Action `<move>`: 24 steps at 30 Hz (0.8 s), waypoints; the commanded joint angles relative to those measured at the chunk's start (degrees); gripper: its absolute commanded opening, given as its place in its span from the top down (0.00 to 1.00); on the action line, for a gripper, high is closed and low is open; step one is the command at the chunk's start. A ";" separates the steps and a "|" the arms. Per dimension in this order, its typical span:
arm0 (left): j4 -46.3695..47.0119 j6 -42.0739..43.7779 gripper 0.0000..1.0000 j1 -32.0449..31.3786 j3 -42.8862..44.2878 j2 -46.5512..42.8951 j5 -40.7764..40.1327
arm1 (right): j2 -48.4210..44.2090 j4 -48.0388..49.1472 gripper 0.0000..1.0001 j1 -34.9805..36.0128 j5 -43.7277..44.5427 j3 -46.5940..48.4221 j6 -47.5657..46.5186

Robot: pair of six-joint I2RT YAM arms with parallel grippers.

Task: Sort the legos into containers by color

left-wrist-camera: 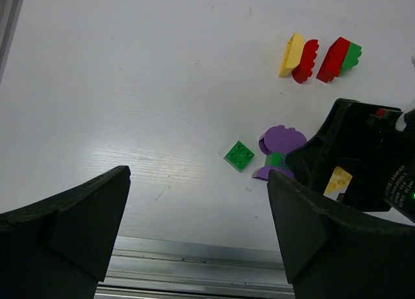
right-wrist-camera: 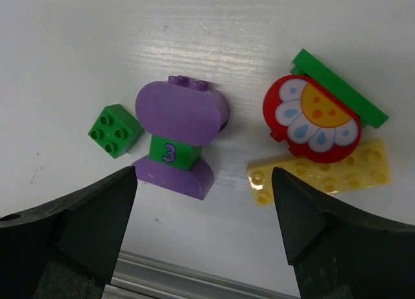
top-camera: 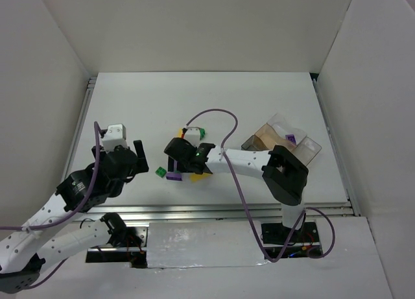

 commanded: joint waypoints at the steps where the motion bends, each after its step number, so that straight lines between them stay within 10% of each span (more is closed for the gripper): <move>1: 2.39 1.61 0.00 0.25 -0.26 0.82 0.69 | 2.11 0.17 0.09 1.28 1.47 4.48 2.23; 24: 4.24 3.20 0.01 0.51 -0.97 -1.29 2.36 | 13.10 -2.99 0.39 1.72 1.92 12.14 1.88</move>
